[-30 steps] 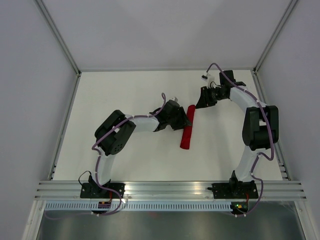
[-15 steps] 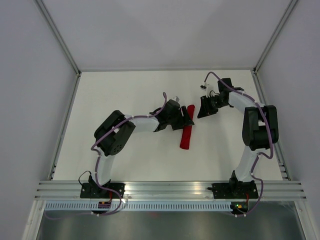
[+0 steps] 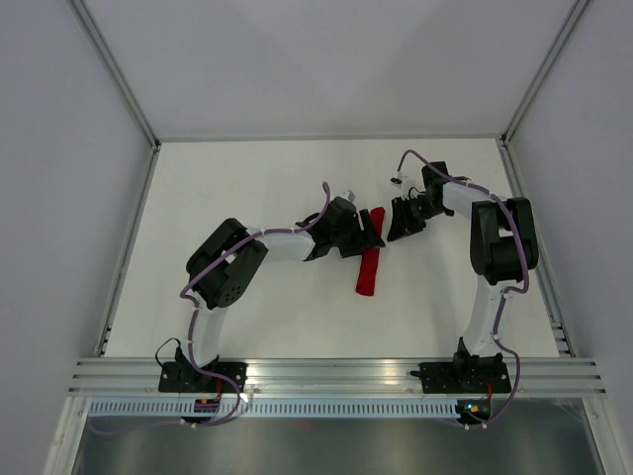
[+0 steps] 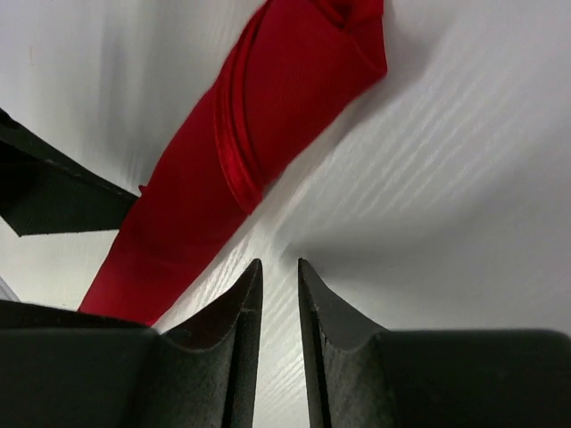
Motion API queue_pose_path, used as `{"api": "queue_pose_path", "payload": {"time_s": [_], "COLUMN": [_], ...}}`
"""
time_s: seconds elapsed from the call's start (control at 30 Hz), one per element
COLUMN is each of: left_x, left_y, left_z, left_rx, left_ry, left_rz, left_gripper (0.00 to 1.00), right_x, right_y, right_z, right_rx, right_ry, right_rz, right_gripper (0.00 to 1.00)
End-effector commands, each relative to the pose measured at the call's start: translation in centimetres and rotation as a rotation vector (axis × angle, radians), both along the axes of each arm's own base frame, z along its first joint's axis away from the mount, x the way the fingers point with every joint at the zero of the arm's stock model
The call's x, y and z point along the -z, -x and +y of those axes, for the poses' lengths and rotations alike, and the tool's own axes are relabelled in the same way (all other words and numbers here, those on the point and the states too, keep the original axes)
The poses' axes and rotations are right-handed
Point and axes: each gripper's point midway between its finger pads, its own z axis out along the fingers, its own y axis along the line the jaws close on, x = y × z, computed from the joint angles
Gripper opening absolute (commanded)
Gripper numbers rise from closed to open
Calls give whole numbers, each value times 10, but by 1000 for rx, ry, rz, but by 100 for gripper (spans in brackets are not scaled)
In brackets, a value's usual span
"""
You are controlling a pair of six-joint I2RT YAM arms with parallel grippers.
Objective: Fold the napkin, place the utensils inside, and roll it up
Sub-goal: Roll the napkin with the utensil
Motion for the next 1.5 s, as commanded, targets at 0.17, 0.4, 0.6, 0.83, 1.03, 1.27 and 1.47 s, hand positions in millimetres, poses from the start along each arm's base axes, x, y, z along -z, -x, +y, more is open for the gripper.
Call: {"api": "queue_pose_path", "payload": {"time_s": [0.17,0.4,0.6,0.83,1.03,1.27,1.47], "left_x": [35,37,33,24,18,7,2], "left_y": [11,9,6,2,0,-1,-4], "left_z": [29,40,44,43,39,32,33], "left_rx": [5,1,11,35,52,67,63], "left_ry": [-169,-226,-260,-265,-245,-188,-152], "left_rz": [30,13,-21,-56,-85,-121,-137], "left_gripper": [70,70,77,80,76,69,63], "right_x": [-1,4,4,3,2,3,2], "right_y": [-28,-27,-29,-28,-27,-25,-25], "right_z": [17,15,12,10,10,11,11], "right_rx": [32,40,53,55,46,39,36], "right_ry": [37,57,76,86,88,84,82], "right_rz": [-50,-42,-49,-53,-59,-54,-56], "right_gripper": [28,27,25,23,23,22,21]}}
